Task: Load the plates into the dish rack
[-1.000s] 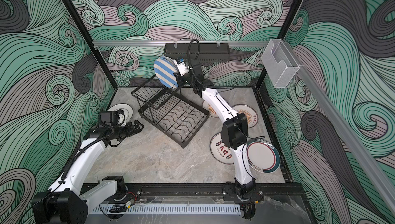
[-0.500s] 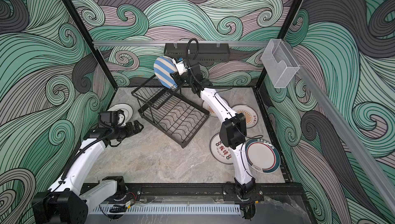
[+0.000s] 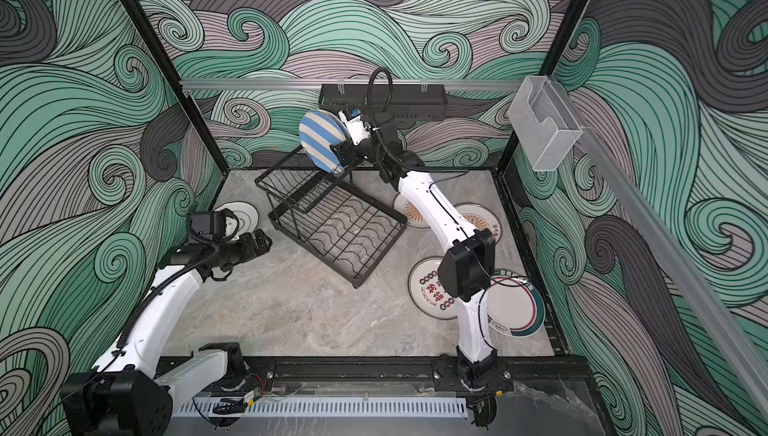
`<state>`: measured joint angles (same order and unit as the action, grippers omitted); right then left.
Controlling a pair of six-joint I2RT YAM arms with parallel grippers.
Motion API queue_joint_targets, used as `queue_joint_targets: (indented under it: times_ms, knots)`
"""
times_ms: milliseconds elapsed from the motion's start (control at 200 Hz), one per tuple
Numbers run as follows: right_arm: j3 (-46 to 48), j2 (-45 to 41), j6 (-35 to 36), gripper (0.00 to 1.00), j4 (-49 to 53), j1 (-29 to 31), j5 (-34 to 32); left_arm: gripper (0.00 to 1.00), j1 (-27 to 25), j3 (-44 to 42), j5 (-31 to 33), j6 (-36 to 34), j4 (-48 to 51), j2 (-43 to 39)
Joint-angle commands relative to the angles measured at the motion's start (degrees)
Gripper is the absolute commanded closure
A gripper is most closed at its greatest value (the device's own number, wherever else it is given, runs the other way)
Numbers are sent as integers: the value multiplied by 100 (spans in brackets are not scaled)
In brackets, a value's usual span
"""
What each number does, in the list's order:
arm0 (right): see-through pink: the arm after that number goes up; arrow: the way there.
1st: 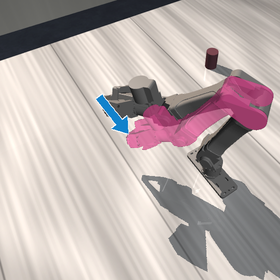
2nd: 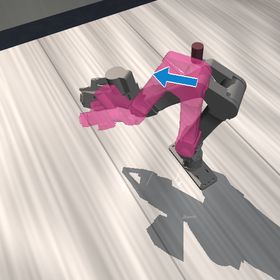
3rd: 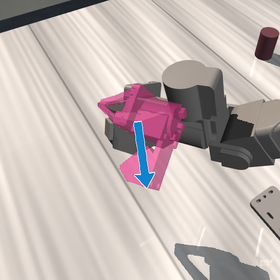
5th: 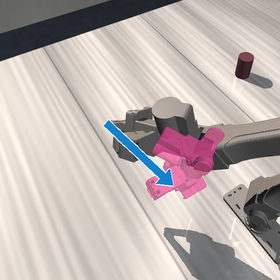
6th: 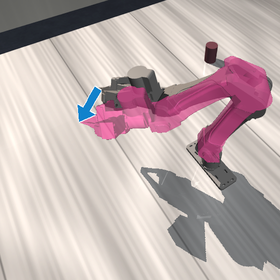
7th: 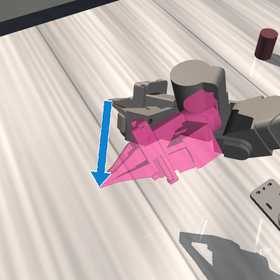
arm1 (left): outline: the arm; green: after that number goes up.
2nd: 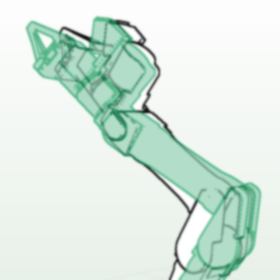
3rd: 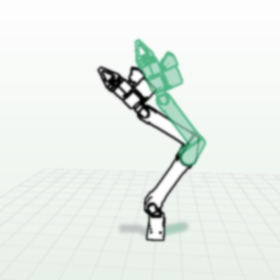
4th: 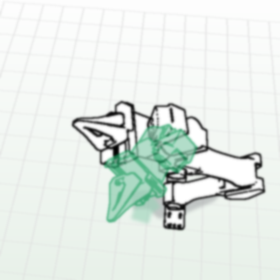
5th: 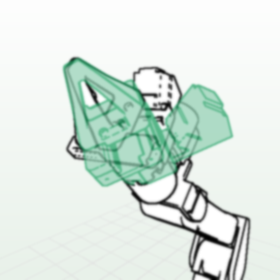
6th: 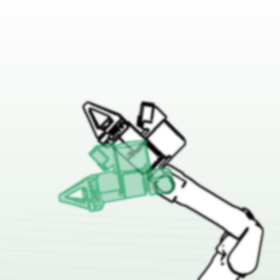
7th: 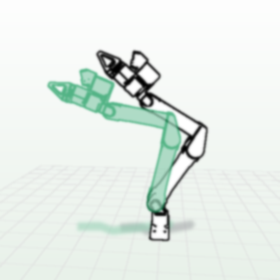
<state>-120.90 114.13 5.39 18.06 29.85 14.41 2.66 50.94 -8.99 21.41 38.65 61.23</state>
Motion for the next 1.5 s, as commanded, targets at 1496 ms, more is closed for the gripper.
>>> queue_joint_targets:
  times_ms: [1496]
  knots:
    - [9092, -7275, -3212, 7, -683, 538, 1381, 1, 1352, 2306, 639, 1166, -1458, 4418]
